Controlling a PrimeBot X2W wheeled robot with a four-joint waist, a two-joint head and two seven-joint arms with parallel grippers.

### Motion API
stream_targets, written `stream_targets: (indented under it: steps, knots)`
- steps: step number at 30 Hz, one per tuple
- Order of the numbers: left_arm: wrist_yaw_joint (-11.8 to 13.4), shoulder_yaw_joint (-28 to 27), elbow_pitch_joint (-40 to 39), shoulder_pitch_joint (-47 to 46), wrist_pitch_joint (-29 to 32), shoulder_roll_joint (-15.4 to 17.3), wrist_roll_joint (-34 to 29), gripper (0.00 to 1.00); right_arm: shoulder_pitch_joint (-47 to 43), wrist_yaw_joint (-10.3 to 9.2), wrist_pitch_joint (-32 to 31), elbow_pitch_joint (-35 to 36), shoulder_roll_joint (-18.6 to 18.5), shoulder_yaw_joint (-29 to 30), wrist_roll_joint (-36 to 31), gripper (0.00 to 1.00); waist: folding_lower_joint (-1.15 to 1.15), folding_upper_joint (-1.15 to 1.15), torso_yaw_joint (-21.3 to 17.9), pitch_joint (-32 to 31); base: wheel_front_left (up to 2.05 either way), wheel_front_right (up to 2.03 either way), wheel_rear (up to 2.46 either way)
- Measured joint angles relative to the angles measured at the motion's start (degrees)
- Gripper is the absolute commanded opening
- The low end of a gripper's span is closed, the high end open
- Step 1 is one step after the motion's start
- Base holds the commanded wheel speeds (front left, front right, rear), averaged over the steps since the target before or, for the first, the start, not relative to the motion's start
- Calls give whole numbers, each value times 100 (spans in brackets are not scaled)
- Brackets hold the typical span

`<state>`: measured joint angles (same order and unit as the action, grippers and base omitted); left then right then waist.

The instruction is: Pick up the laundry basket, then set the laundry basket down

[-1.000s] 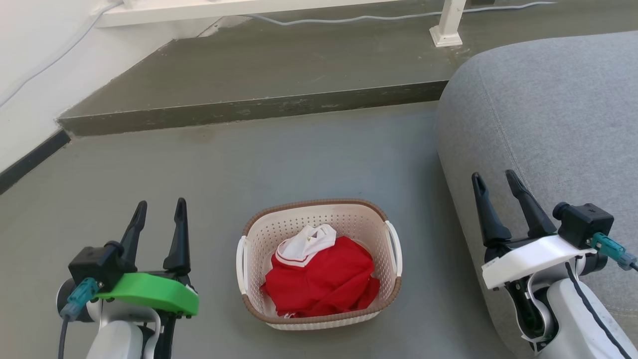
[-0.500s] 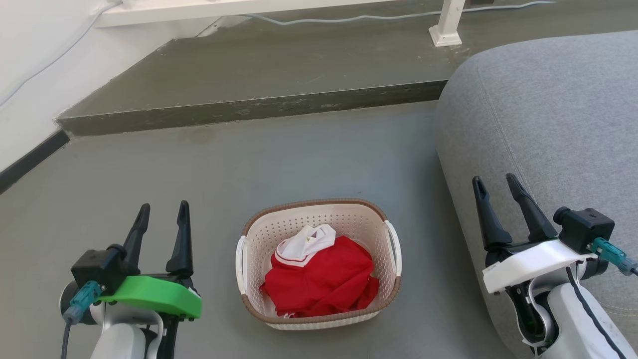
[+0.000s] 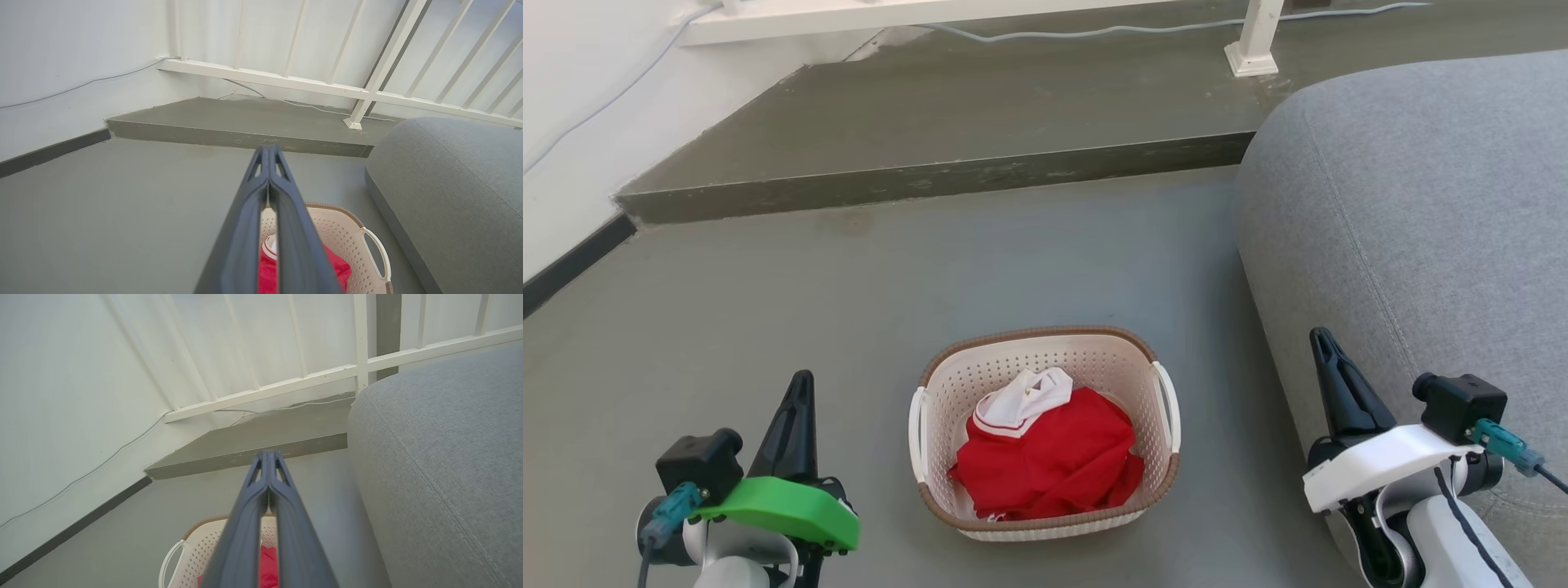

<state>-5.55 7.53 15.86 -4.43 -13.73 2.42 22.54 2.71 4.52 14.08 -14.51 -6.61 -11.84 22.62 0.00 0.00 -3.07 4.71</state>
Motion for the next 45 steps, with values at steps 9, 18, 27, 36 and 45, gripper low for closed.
stream_targets:
  steps: [9, 18, 27, 36, 45]
  knots:
    - [-1, -125, 26, -1, 198, -2, 671, 0, -1, 2, -123, 14, 51, 115, 692, 0, 0, 0, 33, -52, 0, 0, 0]
    - [-1, -209, 30, -1, 372, -3, 1334, 0, -1, 14, -312, 22, 96, 288, 1370, 0, 0, 0, 64, -93, 0, 0, 0]
    - [-5, -335, 32, -1, 570, -5, 1881, 0, 0, 27, -463, 22, 114, 436, 1945, 0, 0, 0, 90, -130, 0, 0, 0]
    - [-7, -420, 32, -1, 734, -7, 2469, 0, 1, 52, -659, 20, 118, 603, 2576, 0, 0, 0, 118, -170, 0, 0, 0]
    - [-49, -558, 31, -1, 948, -8, 3101, 0, 3, 96, -831, 5, 127, 766, 3199, 0, 0, 0, 145, -210, 0, 0, 0]
